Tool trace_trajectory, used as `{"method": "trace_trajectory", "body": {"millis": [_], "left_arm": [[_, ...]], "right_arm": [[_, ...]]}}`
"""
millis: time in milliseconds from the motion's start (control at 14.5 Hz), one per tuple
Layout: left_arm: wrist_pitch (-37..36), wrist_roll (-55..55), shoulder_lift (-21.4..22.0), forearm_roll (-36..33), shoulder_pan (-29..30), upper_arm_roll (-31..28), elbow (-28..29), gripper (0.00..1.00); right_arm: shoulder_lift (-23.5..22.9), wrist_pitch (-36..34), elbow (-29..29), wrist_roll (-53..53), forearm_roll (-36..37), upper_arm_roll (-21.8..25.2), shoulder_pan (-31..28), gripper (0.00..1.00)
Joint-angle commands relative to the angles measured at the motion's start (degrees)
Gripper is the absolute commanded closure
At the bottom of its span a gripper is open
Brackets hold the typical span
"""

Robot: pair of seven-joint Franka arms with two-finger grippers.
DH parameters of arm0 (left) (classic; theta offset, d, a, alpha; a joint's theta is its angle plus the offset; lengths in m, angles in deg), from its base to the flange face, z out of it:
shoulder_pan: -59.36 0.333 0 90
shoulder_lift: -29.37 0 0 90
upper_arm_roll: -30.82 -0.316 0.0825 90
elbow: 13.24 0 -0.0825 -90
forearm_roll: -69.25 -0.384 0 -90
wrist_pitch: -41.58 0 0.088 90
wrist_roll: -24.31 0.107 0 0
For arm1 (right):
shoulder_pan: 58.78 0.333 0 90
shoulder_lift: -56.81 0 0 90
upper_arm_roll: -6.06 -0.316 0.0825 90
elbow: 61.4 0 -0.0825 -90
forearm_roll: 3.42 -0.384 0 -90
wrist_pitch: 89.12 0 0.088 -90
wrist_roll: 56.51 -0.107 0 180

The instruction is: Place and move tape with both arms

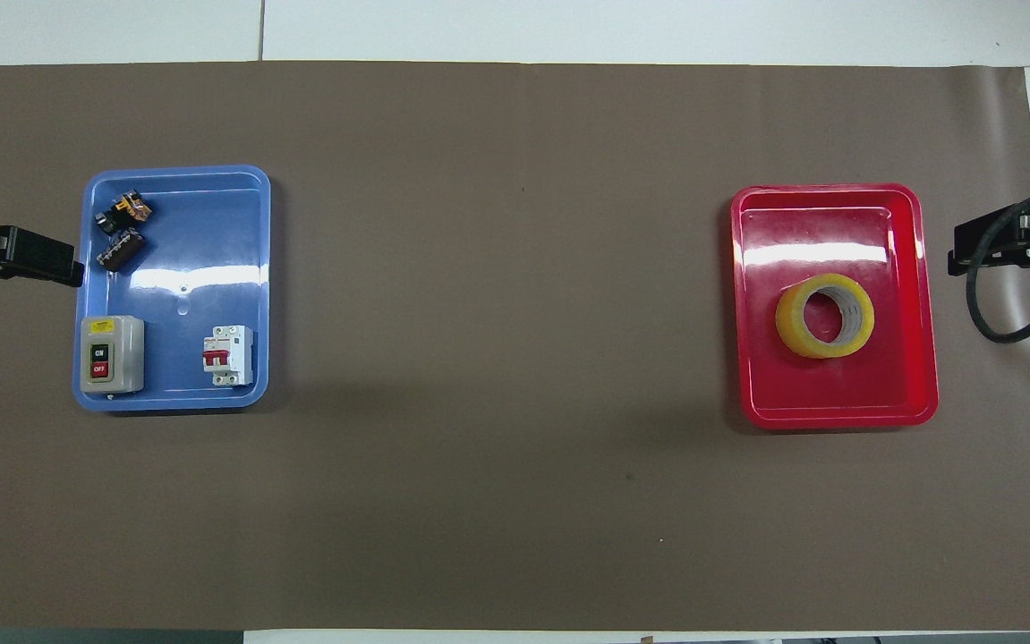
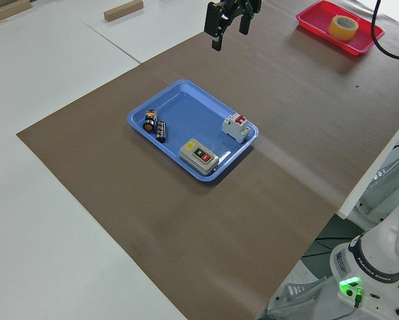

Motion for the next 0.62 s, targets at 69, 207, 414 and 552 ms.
{"method": "trace_trajectory", "body": {"millis": [69, 207, 414, 552], "left_arm": [[0.13, 0.8, 1.68, -0.67, -0.51, -0.29, 1.69, 0.0], [0.13, 0.8, 1.68, -0.67, -0.51, -0.29, 1.51, 0.0], [-0.22, 0.8, 1.77, -0.67, -0.51, -0.21, 1.42, 0.0], [-0.4, 0.8, 1.94, -0.67, -0.51, -0.12, 1.42, 0.0]], "right_arm": [[-0.62, -0.67, -1.23, 1.18, 0.07, -0.57, -0.07, 0.0], [-0.61, -1.2, -1.23, 1.44, 0.07, -0.57, -0.16, 0.0], [-0.61, -0.77, -1.23, 1.62, 0.07, -0.57, -0.16, 0.0], [-0.61, -0.59, -1.23, 1.7, 0.25, -0.57, -0.16, 0.0]]}}
